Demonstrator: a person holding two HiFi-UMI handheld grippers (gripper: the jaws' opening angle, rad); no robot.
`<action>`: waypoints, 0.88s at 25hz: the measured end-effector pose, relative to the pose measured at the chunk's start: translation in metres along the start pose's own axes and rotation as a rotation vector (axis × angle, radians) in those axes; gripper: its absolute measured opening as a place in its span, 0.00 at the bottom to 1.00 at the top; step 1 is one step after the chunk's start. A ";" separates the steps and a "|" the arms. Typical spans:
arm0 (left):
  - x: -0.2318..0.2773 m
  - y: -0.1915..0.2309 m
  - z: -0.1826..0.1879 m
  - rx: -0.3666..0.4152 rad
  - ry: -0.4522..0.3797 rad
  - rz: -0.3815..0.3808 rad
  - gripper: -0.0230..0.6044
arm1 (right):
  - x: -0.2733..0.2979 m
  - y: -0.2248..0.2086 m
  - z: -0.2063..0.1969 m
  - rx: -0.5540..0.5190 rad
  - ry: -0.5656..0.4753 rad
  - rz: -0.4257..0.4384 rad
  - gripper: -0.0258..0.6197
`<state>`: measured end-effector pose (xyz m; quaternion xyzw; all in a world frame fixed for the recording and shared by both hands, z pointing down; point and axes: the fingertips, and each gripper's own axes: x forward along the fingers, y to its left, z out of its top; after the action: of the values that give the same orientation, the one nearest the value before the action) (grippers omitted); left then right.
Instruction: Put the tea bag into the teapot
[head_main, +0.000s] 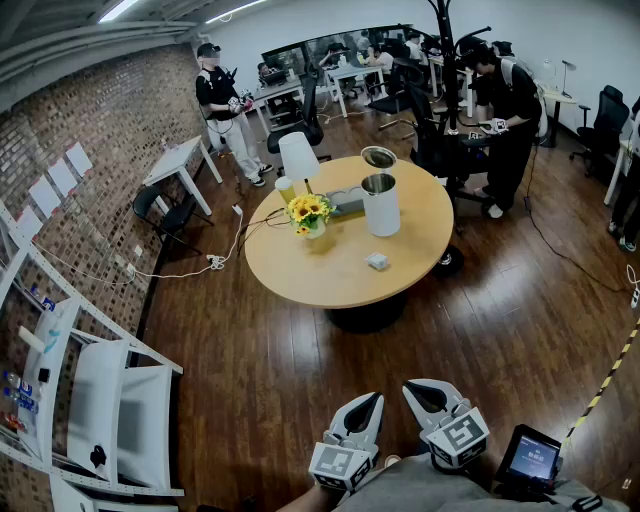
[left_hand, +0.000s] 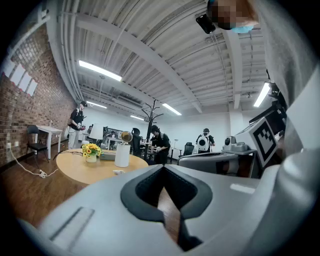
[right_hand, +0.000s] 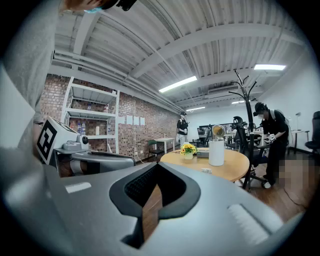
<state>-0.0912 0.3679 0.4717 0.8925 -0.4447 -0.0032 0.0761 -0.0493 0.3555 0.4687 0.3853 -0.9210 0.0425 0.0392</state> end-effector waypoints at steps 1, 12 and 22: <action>-0.001 0.002 -0.001 0.003 0.003 0.000 0.04 | 0.002 0.001 0.000 -0.001 0.002 0.001 0.05; 0.030 0.026 -0.006 0.001 0.022 -0.011 0.04 | 0.029 -0.028 -0.007 0.010 0.019 -0.012 0.05; 0.137 0.074 0.000 -0.012 0.058 0.011 0.04 | 0.089 -0.131 -0.003 0.034 0.016 -0.017 0.05</action>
<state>-0.0665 0.2154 0.4909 0.8892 -0.4472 0.0205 0.0945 -0.0182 0.2015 0.4877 0.3936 -0.9164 0.0607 0.0404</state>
